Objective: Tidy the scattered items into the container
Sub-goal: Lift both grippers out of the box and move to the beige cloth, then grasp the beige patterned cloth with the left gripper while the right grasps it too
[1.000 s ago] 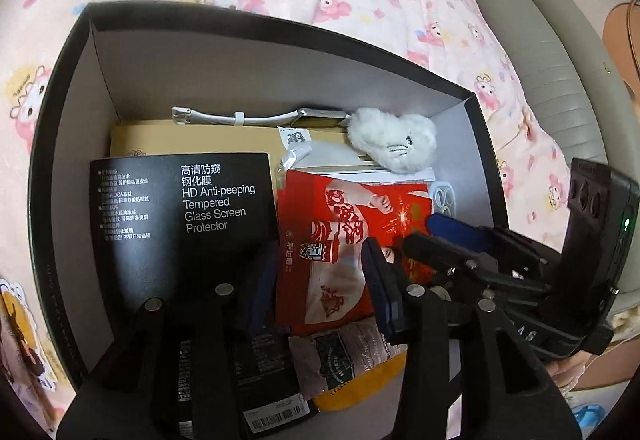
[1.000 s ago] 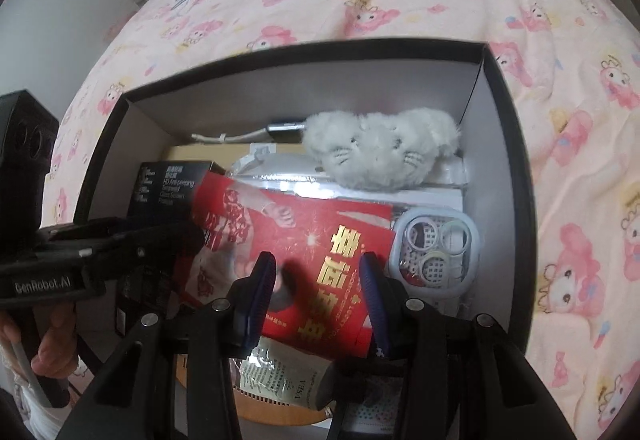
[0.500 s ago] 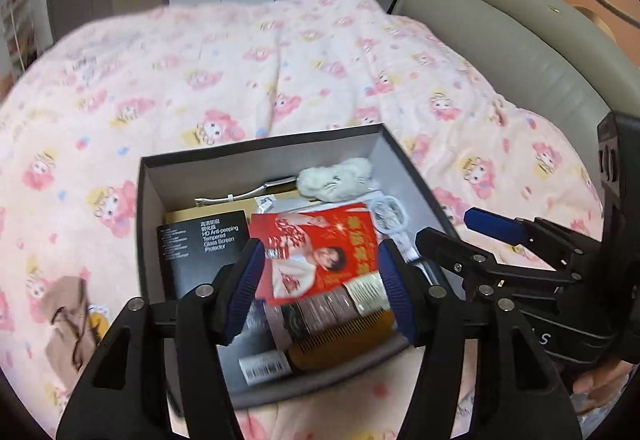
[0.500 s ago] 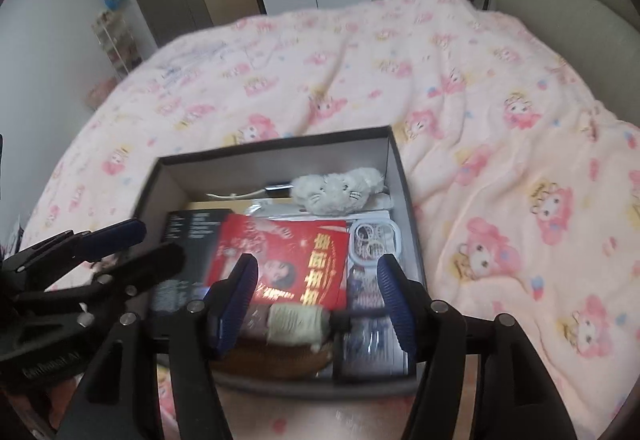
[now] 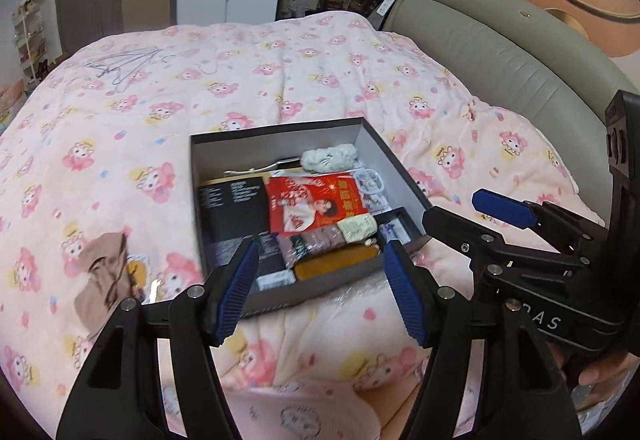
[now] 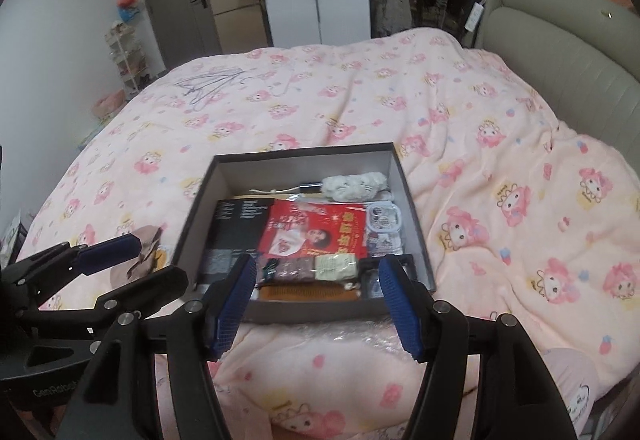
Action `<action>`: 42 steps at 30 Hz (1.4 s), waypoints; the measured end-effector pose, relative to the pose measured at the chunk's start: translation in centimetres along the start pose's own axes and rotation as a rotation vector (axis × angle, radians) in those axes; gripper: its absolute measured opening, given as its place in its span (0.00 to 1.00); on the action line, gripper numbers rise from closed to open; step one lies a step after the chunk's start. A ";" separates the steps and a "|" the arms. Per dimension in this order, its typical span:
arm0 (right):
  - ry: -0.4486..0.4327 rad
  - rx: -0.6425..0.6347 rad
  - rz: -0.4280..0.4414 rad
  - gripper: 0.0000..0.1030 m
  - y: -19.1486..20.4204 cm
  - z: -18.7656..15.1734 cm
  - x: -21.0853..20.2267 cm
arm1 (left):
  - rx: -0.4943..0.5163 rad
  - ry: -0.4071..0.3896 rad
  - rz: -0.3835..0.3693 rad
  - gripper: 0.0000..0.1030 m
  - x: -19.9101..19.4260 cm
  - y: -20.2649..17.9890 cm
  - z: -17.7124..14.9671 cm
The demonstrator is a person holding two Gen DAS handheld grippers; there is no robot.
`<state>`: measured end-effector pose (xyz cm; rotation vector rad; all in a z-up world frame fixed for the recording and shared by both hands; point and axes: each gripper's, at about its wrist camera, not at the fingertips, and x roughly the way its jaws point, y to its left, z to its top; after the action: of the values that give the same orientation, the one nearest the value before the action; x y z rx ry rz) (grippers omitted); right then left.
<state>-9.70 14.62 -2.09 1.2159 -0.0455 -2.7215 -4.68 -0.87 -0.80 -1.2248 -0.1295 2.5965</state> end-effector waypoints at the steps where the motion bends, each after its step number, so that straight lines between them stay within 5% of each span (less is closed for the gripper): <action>1: -0.002 -0.007 0.007 0.59 0.7 -0.1 -0.3 | -0.006 -0.004 0.003 0.64 -0.5 0.4 -0.2; 15: 0.033 -0.161 0.159 0.59 11.7 -0.9 1.3 | -0.189 -0.022 0.129 0.64 -6.0 10.6 -5.2; 25: 0.303 -0.194 0.446 0.59 20.8 -2.0 10.6 | -0.505 0.008 0.155 0.64 -4.9 23.1 -10.5; 31: 0.429 -0.229 0.366 0.59 23.5 -2.6 17.4 | -0.687 0.088 0.088 0.64 -0.1 30.2 -13.9; 42: 0.607 -0.231 0.360 0.59 26.1 -3.7 26.7 | -0.851 0.171 -0.044 0.63 7.2 35.2 -16.3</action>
<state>-20.98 -15.19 -21.88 1.7033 0.1098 -1.9126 -3.61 -33.25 -23.39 -1.6380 -1.3059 2.4220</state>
